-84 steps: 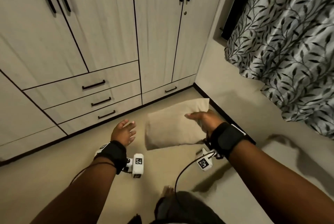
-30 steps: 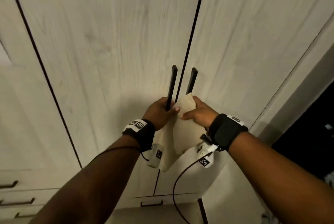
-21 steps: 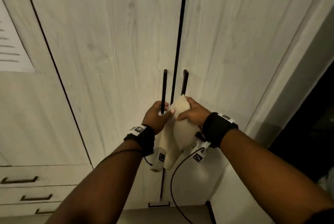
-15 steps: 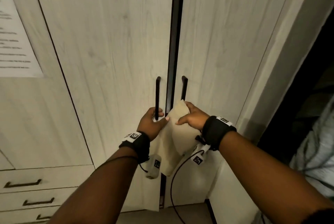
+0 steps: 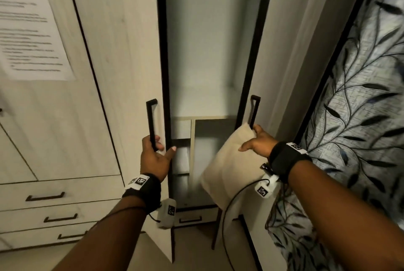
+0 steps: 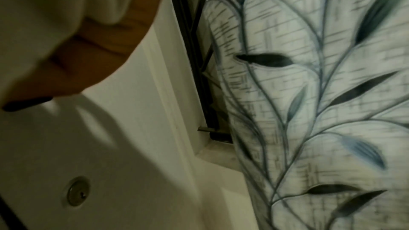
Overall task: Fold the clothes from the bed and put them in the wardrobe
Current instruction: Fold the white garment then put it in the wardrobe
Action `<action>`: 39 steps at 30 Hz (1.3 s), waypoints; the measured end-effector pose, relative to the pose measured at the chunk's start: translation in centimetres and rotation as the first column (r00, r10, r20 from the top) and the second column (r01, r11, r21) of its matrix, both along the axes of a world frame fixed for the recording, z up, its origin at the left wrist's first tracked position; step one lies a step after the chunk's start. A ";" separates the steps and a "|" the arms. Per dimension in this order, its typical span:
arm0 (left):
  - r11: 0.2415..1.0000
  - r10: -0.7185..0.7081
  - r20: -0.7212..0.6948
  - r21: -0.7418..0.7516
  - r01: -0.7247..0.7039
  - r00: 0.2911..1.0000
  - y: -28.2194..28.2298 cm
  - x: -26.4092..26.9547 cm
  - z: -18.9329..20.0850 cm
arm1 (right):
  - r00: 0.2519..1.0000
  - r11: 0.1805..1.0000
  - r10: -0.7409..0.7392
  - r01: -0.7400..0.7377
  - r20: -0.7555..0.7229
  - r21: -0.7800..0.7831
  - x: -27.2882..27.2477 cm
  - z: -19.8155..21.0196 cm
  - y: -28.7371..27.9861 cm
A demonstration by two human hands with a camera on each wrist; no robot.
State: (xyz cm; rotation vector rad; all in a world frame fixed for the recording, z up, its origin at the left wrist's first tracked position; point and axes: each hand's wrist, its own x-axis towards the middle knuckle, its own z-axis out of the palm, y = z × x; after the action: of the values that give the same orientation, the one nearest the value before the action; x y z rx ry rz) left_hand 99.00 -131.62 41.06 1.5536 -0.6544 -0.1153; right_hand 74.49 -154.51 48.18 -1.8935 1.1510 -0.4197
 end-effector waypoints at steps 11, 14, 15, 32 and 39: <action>0.916 0.307 -0.211 -0.200 -0.349 0.928 10.8 6.5 -1.1 | 0.996 0.995 -0.084 0.084 0.000 -0.044 -12.8 1.3 -1.3; 0.895 0.412 -0.171 -0.108 -0.433 0.895 12.4 10.6 -4.5 | 0.994 0.992 -0.108 0.109 0.012 -0.064 -15.9 1.7 -1.9; 0.891 0.445 -0.144 -0.031 -0.453 0.884 13.3 9.1 -2.9 | 0.992 0.989 -0.127 0.127 0.013 -0.072 -16.6 1.4 -2.3; 0.791 -0.340 -0.654 0.190 0.582 0.676 0.3 -11.8 -10.7 | 0.910 0.986 0.113 -0.153 0.400 0.070 -6.4 -3.0 5.9; 0.869 -0.445 -0.796 -0.274 0.412 0.409 -4.6 -3.3 -8.4 | 0.893 0.952 0.049 -0.177 0.447 0.249 2.3 -1.1 1.0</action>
State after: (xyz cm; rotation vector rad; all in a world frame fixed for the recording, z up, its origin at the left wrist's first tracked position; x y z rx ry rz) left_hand 95.69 -136.26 32.68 1.0428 -0.2254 -1.1987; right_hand 76.77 -153.47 47.10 -1.5047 0.7486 -0.5499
